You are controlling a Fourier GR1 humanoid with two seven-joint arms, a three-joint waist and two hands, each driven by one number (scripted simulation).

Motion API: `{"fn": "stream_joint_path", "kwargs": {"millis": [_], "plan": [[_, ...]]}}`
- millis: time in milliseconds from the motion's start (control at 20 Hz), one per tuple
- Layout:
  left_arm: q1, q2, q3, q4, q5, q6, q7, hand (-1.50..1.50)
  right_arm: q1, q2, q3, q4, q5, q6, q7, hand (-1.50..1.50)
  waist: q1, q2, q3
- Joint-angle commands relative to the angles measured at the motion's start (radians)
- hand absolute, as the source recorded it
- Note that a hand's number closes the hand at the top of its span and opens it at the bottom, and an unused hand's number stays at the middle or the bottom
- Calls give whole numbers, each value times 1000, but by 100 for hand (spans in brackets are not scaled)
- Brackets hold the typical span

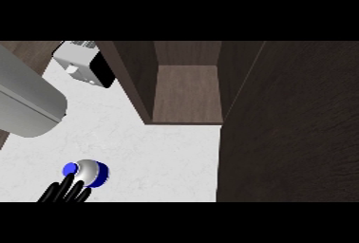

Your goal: Pick up the bottled water, place it into the cabinet and close the cabinet

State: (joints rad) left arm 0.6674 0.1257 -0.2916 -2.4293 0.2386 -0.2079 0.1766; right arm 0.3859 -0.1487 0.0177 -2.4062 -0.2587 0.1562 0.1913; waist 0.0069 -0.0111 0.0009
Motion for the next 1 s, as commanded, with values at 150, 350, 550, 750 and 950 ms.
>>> {"fn": "stream_joint_path", "kwargs": {"millis": [150,350,550,750,950], "plan": [[119,23,-15,-272,45,3,7,-150,76,-10,-45,-138,-129,22,52,-150,-3,-3,1],[171,27,-38,-272,17,-2,-37,-150,107,6,-9,-178,-114,26,52,-150,-1,-6,0],[217,43,-17,-254,22,-11,-79,-150,130,-8,-61,-176,-165,54,37,-150,-5,-5,0],[256,56,38,-225,49,-26,-137,-150,129,20,-32,-155,-144,46,34,-150,3,-2,-1],[262,24,67,-211,34,16,-167,-150,153,11,-68,-164,-171,77,-6,-150,-9,-1,-1]]}}
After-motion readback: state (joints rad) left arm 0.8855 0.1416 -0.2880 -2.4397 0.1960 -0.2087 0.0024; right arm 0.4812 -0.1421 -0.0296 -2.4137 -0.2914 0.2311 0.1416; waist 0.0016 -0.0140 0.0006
